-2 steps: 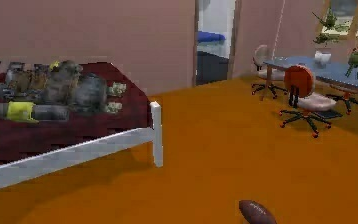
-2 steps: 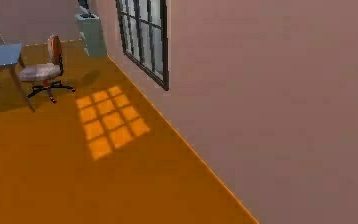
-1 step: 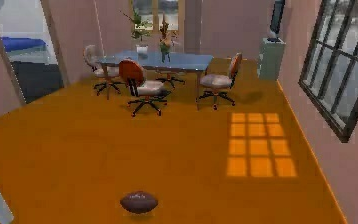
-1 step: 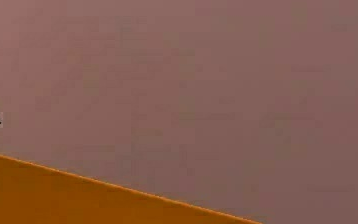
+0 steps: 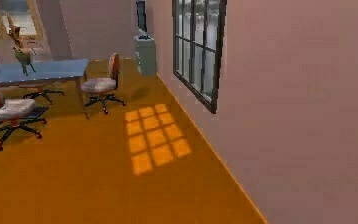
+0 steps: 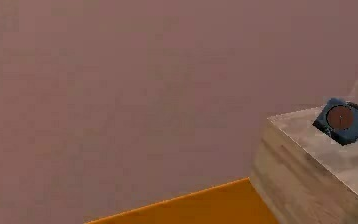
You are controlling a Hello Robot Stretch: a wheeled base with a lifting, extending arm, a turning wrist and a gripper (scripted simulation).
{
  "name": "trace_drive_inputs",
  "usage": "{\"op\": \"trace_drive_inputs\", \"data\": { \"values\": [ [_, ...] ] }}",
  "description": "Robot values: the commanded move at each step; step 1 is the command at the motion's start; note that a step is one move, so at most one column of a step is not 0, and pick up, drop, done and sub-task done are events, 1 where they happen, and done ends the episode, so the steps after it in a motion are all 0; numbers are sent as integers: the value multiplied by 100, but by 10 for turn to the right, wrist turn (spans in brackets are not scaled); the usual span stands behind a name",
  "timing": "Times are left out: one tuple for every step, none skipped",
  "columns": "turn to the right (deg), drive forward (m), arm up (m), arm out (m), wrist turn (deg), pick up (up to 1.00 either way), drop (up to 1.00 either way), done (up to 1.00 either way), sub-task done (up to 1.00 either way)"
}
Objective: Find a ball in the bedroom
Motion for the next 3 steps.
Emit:
{"op": "trace_drive_inputs", "data": {
  "values": [
    [0,90,0,0,0,0,0,0,0],
    [-450,0,0,0,0,0,0,0,0],
    [0,100,0,0,0,0,0,0,0]
  ]
}}
